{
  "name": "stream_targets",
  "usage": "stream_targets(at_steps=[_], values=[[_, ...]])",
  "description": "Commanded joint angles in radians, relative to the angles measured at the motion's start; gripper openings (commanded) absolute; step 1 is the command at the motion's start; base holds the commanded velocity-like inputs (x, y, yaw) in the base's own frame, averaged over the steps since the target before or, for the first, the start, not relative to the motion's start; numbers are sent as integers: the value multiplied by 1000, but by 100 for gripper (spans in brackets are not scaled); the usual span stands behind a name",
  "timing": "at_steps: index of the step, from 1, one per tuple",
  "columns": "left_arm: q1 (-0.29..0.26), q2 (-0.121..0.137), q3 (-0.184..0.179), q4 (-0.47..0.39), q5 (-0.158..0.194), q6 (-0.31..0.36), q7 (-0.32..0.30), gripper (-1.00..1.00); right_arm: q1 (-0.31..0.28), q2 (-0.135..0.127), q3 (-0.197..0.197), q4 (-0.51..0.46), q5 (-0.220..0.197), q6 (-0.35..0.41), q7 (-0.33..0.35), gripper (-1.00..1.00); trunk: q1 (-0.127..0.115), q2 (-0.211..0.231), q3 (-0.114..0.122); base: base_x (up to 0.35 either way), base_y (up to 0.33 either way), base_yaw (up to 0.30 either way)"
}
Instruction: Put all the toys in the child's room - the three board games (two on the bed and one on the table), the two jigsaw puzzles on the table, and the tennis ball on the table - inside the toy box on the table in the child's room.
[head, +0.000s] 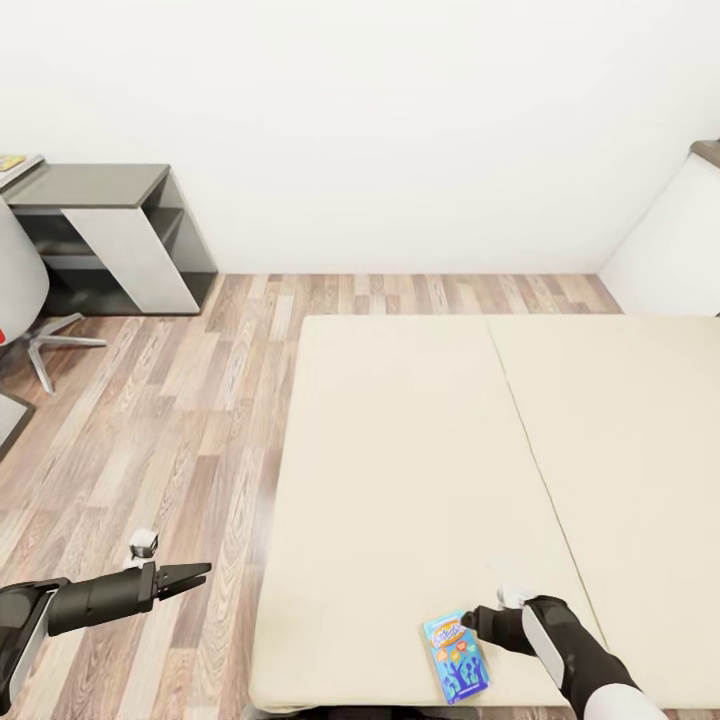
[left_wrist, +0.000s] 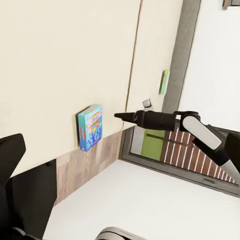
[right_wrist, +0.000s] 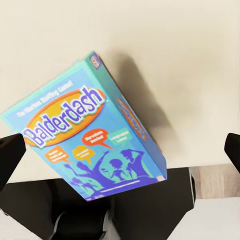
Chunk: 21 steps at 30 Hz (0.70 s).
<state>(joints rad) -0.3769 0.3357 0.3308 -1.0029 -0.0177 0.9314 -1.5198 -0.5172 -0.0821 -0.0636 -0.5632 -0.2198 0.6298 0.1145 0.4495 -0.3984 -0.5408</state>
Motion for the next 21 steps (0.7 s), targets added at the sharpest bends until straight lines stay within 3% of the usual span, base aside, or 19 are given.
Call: stream_targets(at_steps=[1,11,21], values=[[0,0,0,0,-2,11,-5,100,0,-1,-4,-1,4,5,18,100,0,-2,-3,0,0,0],[0,1,1,0,-1,11,-6,100,0,-23,-4,-1,5,4,116,100,0,-2,-15,0,0,0],[0,2,1,-5,1,9,-13,100,0,-29,-4,-1,5,4,140,100,0,-2,-27,0,0,0]])
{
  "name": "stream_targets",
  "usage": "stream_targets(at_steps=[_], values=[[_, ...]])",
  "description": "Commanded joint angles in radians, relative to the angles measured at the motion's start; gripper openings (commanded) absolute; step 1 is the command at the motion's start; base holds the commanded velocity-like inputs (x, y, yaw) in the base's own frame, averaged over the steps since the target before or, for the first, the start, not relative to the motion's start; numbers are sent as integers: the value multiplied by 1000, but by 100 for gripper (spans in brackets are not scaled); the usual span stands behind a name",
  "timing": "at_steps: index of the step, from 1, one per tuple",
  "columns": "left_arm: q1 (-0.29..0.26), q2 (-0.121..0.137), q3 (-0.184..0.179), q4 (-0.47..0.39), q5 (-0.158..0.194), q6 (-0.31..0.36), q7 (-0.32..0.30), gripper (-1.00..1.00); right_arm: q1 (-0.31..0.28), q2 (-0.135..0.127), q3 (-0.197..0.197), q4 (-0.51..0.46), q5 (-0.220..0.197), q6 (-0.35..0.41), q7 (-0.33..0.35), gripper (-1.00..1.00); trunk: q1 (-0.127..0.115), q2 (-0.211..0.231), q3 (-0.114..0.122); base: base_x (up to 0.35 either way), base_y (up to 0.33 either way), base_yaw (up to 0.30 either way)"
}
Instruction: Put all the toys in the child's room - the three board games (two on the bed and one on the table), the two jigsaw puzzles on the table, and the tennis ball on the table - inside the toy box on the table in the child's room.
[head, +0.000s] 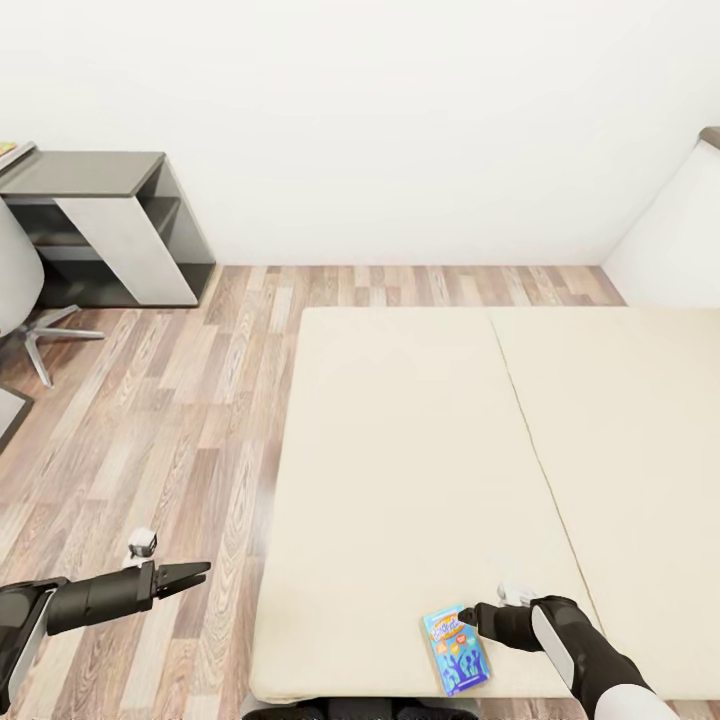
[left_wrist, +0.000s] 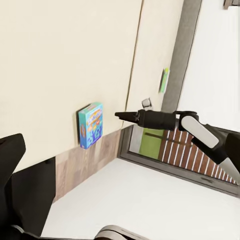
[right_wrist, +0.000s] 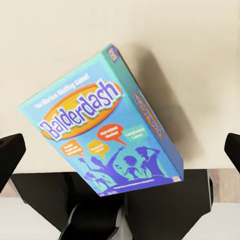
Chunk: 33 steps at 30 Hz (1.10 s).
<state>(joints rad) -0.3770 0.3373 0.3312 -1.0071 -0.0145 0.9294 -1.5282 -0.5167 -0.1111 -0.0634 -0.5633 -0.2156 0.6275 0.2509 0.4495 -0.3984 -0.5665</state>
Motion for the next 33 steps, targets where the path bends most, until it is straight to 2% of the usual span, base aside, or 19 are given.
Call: stream_targets(at_steps=[1,6,16,19,25,33], values=[[0,0,0,-4,0,9,-8,100,0,0,-4,-1,1,6,4,100,0,-2,-3,0,0,0],[3,2,1,-35,6,-19,-43,100,0,1,-4,-1,1,6,6,100,0,-2,-9,0,0,0],[24,7,3,-174,21,-47,-43,100,0,1,-4,-1,1,6,7,100,0,-2,-21,0,0,0],[48,9,3,-231,51,-47,-43,100,0,1,-4,-1,1,6,7,100,0,-2,-25,0,0,0],[90,10,2,-297,144,-48,-43,100,0,1,-4,-1,1,6,7,100,0,-2,-32,0,0,0],[101,17,2,-311,170,-50,-43,100,0,1,-4,-1,1,4,6,100,0,-2,-42,0,0,0]])
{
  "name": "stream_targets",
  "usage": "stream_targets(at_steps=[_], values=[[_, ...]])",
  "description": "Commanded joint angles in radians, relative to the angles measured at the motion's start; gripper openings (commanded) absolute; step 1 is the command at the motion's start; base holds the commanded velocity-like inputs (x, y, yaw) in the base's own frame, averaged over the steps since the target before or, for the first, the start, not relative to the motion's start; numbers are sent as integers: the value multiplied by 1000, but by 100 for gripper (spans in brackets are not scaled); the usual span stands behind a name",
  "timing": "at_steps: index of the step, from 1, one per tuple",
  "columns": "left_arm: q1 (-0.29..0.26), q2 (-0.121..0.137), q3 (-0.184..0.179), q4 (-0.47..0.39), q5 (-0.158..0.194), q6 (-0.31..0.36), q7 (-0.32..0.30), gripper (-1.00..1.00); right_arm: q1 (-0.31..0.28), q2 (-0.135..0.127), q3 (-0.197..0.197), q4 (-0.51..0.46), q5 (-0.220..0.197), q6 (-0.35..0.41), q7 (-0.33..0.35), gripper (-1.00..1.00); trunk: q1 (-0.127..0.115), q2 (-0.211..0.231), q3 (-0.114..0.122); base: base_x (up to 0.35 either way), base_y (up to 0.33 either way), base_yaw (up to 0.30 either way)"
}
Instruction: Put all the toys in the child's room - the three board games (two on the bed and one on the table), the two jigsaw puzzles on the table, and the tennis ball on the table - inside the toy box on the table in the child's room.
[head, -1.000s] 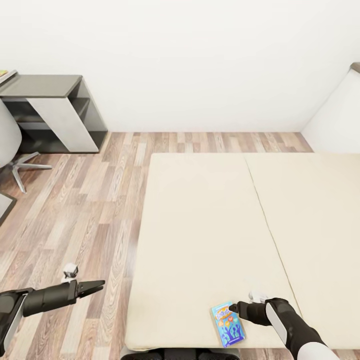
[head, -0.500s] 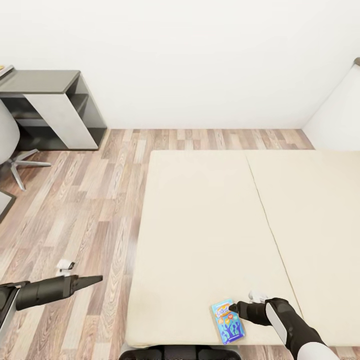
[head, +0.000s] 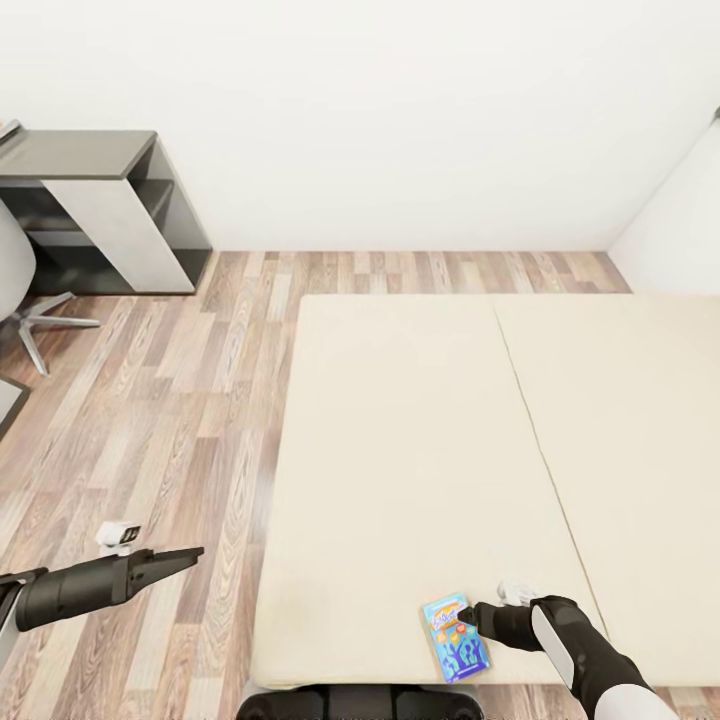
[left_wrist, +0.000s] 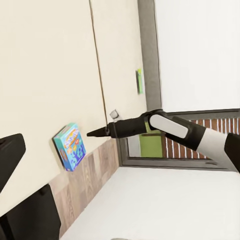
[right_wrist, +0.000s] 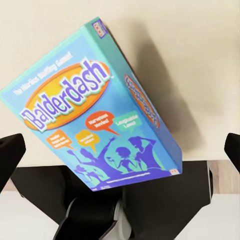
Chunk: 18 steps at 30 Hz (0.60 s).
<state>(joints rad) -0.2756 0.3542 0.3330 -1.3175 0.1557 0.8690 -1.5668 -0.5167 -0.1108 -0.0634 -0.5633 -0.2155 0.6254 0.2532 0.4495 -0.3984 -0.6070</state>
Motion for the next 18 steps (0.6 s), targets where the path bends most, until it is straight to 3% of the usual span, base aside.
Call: stream_targets(at_steps=[1,18], values=[[0,1,0,-1,1,10,-4,100,0,0,-4,-2,1,4,4,100,0,-2,-2,0,0,0],[2,2,-2,-4,5,8,-4,100,0,2,-1,-2,2,-77,6,100,0,-2,-23,0,0,0]])
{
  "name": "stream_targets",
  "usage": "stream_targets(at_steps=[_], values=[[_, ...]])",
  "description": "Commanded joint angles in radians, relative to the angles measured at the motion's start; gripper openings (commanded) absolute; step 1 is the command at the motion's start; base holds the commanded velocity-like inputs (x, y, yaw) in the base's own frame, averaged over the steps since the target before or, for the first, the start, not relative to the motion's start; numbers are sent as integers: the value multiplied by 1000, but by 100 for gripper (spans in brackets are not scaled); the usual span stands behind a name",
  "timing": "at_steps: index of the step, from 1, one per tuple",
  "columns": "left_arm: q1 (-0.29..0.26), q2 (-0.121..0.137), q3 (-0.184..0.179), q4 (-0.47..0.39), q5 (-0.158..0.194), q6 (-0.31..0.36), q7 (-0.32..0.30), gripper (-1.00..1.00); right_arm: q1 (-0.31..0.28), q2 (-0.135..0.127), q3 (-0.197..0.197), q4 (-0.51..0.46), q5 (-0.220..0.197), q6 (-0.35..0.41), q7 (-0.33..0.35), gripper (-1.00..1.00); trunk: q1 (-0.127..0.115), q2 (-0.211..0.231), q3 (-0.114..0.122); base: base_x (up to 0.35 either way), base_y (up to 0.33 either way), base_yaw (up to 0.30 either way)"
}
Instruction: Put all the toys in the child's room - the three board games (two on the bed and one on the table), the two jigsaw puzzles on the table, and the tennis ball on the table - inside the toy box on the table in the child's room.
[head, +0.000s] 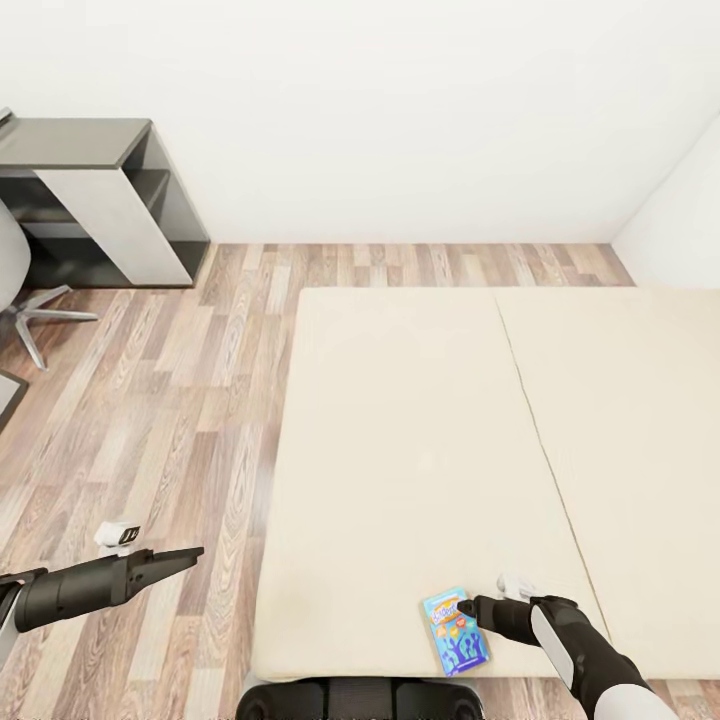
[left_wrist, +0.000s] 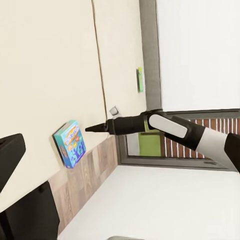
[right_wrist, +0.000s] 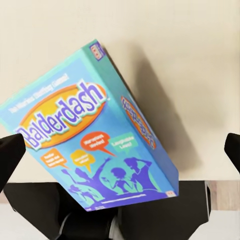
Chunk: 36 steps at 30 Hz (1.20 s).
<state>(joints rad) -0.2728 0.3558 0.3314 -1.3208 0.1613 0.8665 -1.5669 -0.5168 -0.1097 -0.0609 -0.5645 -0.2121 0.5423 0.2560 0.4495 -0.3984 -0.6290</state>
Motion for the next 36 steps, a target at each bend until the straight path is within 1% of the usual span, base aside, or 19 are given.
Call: stream_targets(at_steps=[1,4,5,7,15,24,36], values=[[0,0,0,0,-1,10,-4,100,0,0,-2,-1,1,6,3,100,0,-2,-2,0,0,0],[0,0,0,-1,-2,10,-4,100,0,0,11,-1,8,4,3,100,0,-2,-6,0,0,0],[0,0,0,-1,-2,10,-4,100,0,0,23,-1,12,3,3,100,0,-2,-7,0,0,0],[0,0,0,0,-3,10,-4,100,0,0,36,-1,15,2,3,100,0,-2,-10,0,0,0],[0,-1,0,0,-2,9,-4,100,0,2,64,-1,19,1,3,100,0,-2,-20,0,0,0],[0,-1,0,0,-3,9,-4,100,0,3,73,-1,19,1,3,100,0,-2,-31,0,0,0],[0,0,0,0,-3,9,-4,100,0,7,74,-2,19,-5,3,100,0,-2,-45,0,0,0]])
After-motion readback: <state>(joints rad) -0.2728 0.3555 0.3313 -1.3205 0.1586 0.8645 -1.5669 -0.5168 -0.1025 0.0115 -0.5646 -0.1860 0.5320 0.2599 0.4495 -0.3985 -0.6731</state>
